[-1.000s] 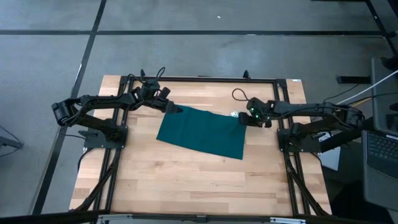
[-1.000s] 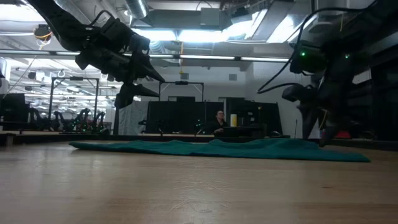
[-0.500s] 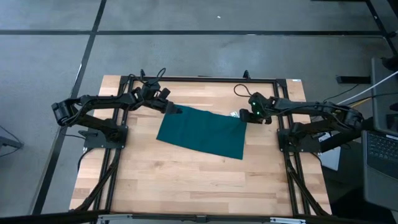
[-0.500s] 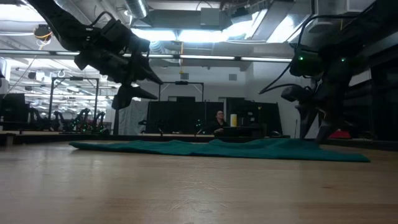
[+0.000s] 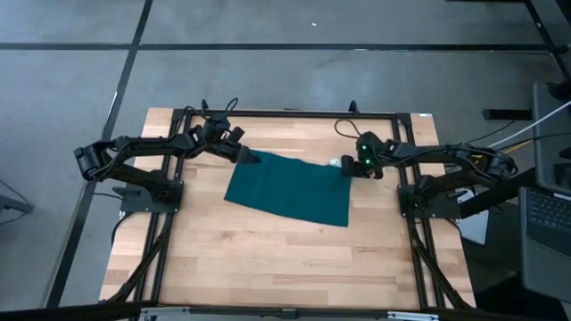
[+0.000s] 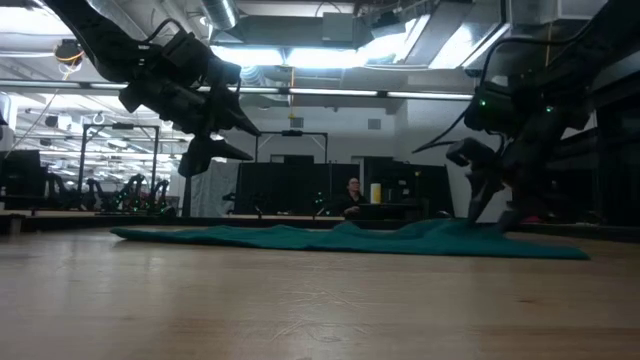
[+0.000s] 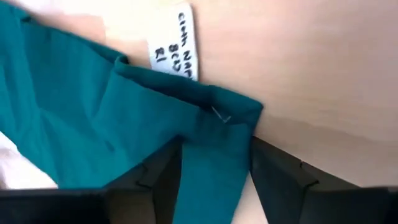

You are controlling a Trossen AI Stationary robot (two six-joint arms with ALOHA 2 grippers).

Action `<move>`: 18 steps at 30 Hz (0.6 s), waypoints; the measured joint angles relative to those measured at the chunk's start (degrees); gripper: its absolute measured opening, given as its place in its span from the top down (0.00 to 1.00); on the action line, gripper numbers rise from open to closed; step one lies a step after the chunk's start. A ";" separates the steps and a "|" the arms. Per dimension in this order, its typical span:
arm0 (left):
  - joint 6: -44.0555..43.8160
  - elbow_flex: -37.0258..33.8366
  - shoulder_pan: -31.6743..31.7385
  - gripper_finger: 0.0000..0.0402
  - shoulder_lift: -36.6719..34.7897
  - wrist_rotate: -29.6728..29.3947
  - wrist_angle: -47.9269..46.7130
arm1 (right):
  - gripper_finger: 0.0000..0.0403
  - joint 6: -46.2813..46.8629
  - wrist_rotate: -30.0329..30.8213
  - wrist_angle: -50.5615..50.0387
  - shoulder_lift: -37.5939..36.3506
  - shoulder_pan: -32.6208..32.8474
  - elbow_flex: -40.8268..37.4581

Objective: Fold microfiber towels
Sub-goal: Fold the dark green napkin

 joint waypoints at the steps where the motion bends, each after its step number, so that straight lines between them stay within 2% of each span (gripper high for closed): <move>1: -0.03 0.00 0.00 0.55 0.00 0.25 -0.02 | 0.57 -0.06 0.47 0.09 0.00 -0.31 0.00; 4: -0.39 0.00 -0.02 0.55 0.00 0.73 -0.15 | 0.68 -0.75 1.34 0.02 0.02 -1.16 -0.02; 9: 0.39 -0.02 0.00 0.55 0.02 -1.88 -3.02 | 0.95 -2.48 0.79 -0.11 0.02 -2.11 -0.02; 18: 0.83 -0.02 0.00 0.55 0.04 -1.72 -2.78 | 0.99 -2.94 -1.97 1.24 0.02 -2.13 -0.02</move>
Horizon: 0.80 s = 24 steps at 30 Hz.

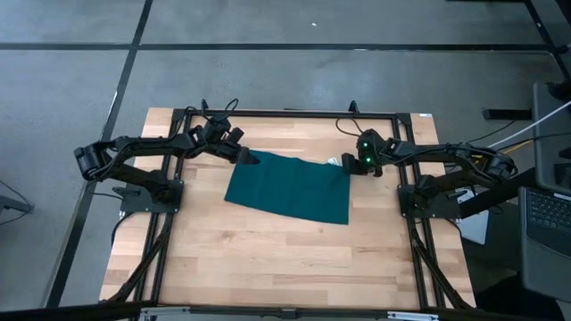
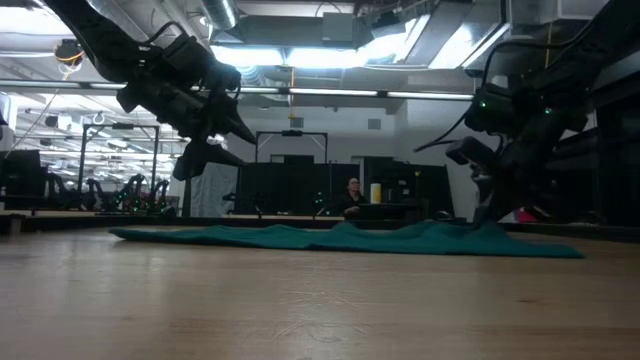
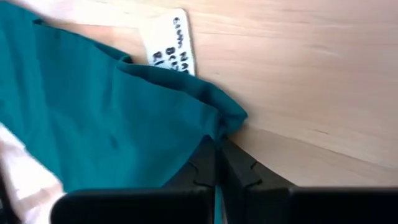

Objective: Fold microfiber towels
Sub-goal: Fold the dark green napkin

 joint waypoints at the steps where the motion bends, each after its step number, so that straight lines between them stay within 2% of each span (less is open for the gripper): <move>1: 0.00 0.00 -0.02 0.55 0.00 0.01 0.00 | 0.99 0.05 -0.31 0.40 -0.02 -0.02 0.00; 10: -0.02 0.00 -0.02 0.55 0.00 0.07 0.13 | 0.99 1.46 -2.08 0.17 -1.62 0.01 0.00; 16: 0.42 0.00 -0.02 0.55 0.00 0.07 0.28 | 0.99 0.07 -1.05 -2.21 -3.52 -1.44 0.00; 19: 0.57 0.00 -0.02 0.55 -0.02 0.07 0.28 | 0.90 -1.98 -3.49 -5.06 -3.38 -2.46 0.03; 24: 0.61 0.00 -0.02 0.55 -0.02 0.28 0.26 | 0.63 -4.55 -3.69 -12.32 -3.34 -2.64 0.02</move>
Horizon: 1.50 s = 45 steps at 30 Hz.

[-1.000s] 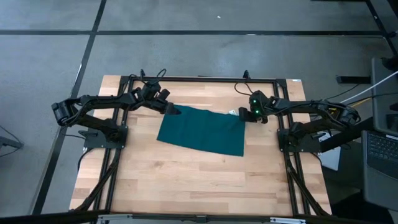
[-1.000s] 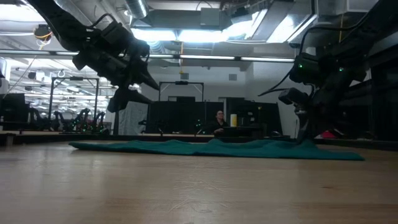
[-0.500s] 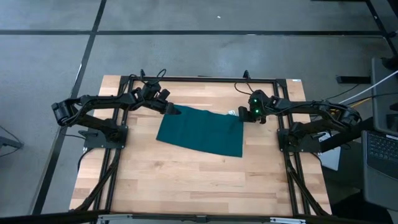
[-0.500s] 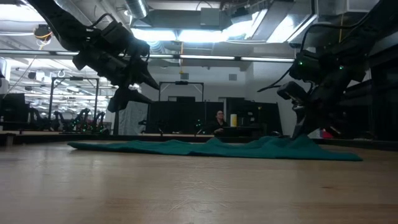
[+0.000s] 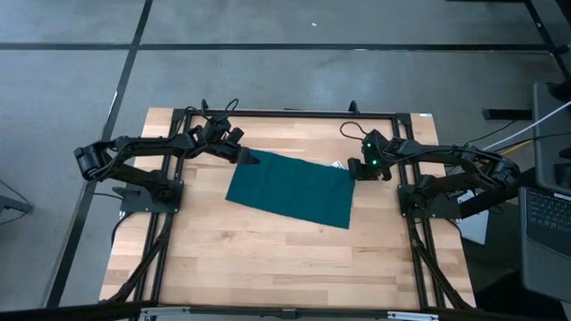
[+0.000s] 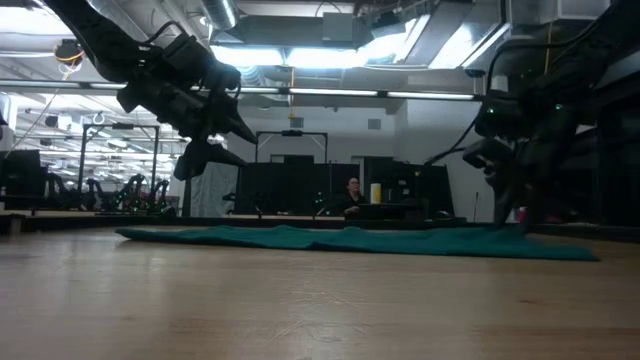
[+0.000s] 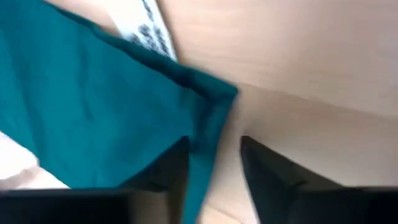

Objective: Fold microfiber towels
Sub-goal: Fold the dark green napkin

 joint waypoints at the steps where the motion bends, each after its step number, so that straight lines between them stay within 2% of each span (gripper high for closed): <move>1: -0.05 0.00 0.00 0.55 0.00 0.02 0.00 | 0.57 -0.04 -0.17 -0.59 0.00 -0.01 0.01; 6: 0.08 0.00 0.02 0.55 0.00 0.34 0.00 | 0.31 0.32 -2.12 -0.66 -0.07 -0.02 0.24; 8: 0.08 0.00 0.00 0.55 0.00 1.03 0.00 | 0.25 1.37 -4.44 -1.03 -0.15 -0.05 0.22; 11: 0.09 0.00 0.02 0.55 0.00 1.77 -0.09 | 0.22 4.50 -8.57 -3.33 -1.25 1.69 -0.11; 13: 0.22 0.00 0.00 0.55 0.00 2.37 -0.09 | 0.22 6.72 -9.14 -4.13 -2.98 3.54 0.02; 19: 1.65 0.00 0.02 0.55 0.00 2.58 -0.30 | 0.31 14.02 -5.65 -8.05 -8.50 9.77 -0.02; 27: 1.81 0.00 0.06 0.55 0.00 3.02 -0.31 | 0.42 19.49 -1.99 -7.66 -7.89 15.38 -1.46; 34: 3.02 0.00 0.06 0.55 0.00 3.54 -1.83 | 0.45 25.67 -0.70 3.83 -6.50 16.63 -5.42; 45: 5.38 0.00 0.06 0.55 0.00 6.40 -4.90 | 0.42 29.23 0.29 16.09 0.16 16.72 -5.60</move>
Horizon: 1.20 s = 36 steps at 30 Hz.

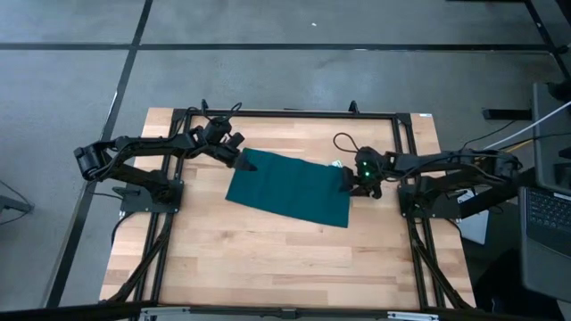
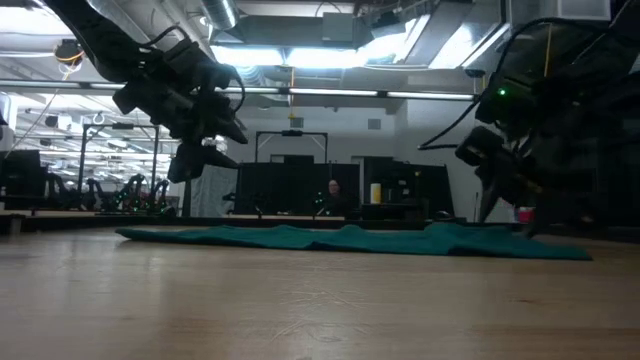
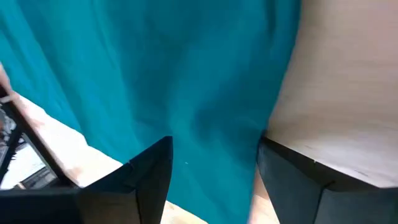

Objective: Fold microfiber towels
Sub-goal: Fold the dark green napkin

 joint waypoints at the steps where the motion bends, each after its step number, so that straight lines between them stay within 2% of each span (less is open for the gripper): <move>1: 0.21 0.00 0.00 0.55 0.00 -0.01 -0.13 | 0.42 0.43 0.13 1.03 0.68 0.00 0.02; 4: 0.77 0.00 0.00 0.55 0.00 0.02 -0.13 | 0.46 1.64 0.27 3.62 2.75 0.00 0.08; 7: 0.93 0.00 0.00 0.55 0.01 0.04 -0.20 | 0.56 2.08 0.67 5.15 4.79 0.45 0.55; 9: 0.93 0.00 0.00 0.55 0.01 0.07 -0.42 | 0.68 1.39 1.32 5.01 5.88 1.02 1.10; 12: 1.54 0.00 0.00 0.55 0.02 0.11 -0.67 | 0.92 -0.47 2.89 5.92 7.15 1.69 1.44; 13: 1.66 0.00 0.00 0.55 0.02 0.11 -0.97 | 0.96 -0.70 3.33 6.70 7.25 1.80 1.42; 19: 2.88 0.00 0.00 0.55 0.02 0.09 -2.14 | 0.98 0.26 3.24 7.32 6.08 1.84 1.29; 24: 2.72 0.00 0.00 0.55 0.02 0.06 -1.44 | 0.99 1.67 4.30 1.59 -1.80 1.92 1.22; 30: -0.24 0.00 0.12 0.55 0.02 -0.05 3.67 | 0.99 1.67 4.45 -18.37 -17.47 2.09 3.25; 36: -4.83 0.02 0.81 0.55 0.02 -0.46 9.92 | 0.99 -0.45 9.05 -45.63 -32.00 2.32 13.86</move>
